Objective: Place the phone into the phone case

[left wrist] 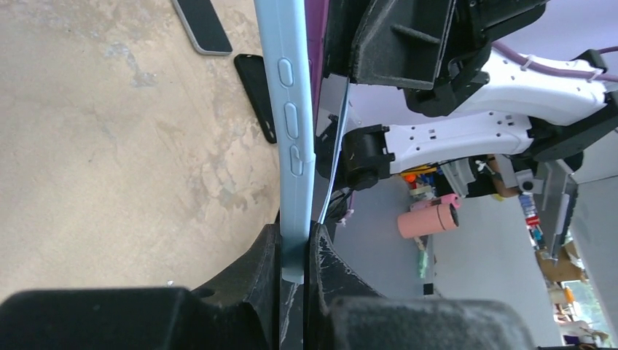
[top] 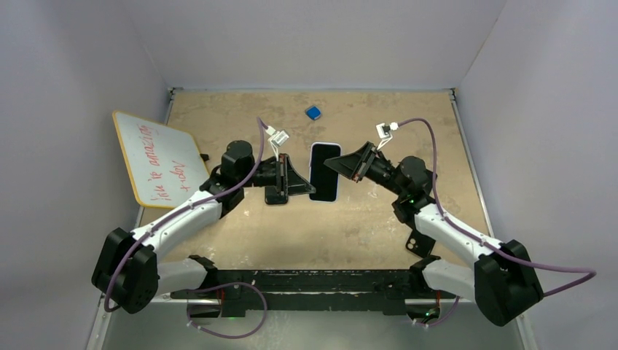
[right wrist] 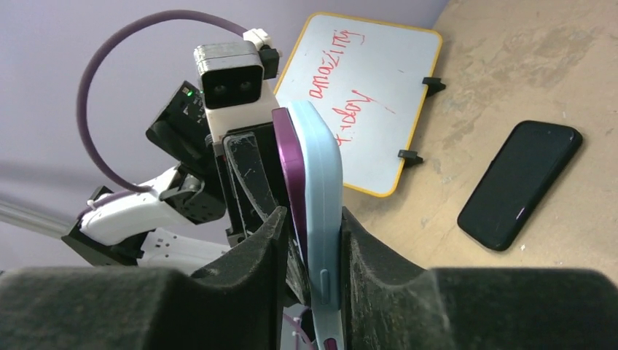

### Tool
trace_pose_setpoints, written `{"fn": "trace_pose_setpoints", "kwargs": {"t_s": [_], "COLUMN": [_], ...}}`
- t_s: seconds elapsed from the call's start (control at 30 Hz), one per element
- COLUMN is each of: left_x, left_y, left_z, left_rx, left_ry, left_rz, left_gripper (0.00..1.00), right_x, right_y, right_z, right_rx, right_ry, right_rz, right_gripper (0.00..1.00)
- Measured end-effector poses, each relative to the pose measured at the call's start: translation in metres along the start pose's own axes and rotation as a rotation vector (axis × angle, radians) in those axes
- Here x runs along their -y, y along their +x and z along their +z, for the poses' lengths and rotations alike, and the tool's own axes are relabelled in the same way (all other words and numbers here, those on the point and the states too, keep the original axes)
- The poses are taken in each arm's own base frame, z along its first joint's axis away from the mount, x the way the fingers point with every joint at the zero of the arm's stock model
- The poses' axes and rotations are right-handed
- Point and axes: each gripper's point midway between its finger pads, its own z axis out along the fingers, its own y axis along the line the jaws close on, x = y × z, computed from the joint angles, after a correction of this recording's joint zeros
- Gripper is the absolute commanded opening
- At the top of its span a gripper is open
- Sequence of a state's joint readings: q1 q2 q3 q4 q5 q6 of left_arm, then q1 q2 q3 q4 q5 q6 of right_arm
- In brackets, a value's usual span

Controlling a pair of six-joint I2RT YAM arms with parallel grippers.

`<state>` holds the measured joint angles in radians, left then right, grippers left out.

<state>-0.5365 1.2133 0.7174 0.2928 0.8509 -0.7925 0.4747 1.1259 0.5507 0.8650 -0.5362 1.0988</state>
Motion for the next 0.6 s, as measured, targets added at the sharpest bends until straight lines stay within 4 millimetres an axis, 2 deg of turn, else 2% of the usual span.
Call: {"fn": "trace_pose_setpoints", "kwargs": {"t_s": [0.1,0.17,0.27,0.3,0.47,0.6], "left_x": [-0.003,-0.003,-0.001,0.0,0.005,0.03], "left_y": [0.002,0.004,0.006,0.006,-0.004,-0.025], "left_z": [0.0,-0.001,-0.002,-0.002,-0.01,-0.022], "left_rx": [-0.012,-0.02,-0.028,-0.027,0.031,0.123], "left_ry": [-0.019,-0.021,-0.02,-0.023,-0.056,-0.021], "left_rz": [0.018,0.013,0.006,0.011,0.03,0.103], "left_gripper": [0.0,0.16,0.49,0.56,0.66,0.67], "right_x": [0.001,0.001,0.0,-0.001,-0.007,-0.02], "right_y": [0.002,0.004,0.007,0.01,0.025,0.036], "right_z": [0.0,-0.001,-0.002,-0.003,-0.01,-0.021], "right_rx": [-0.008,-0.021,-0.04,-0.053,-0.14,-0.19], "right_ry": [0.003,-0.004,-0.014,-0.021,-0.066,-0.125], "right_rz": [-0.001,-0.015,-0.036,-0.048,-0.093,-0.137], "right_gripper": [0.12,0.07,0.05,0.05,0.06,0.06]}}
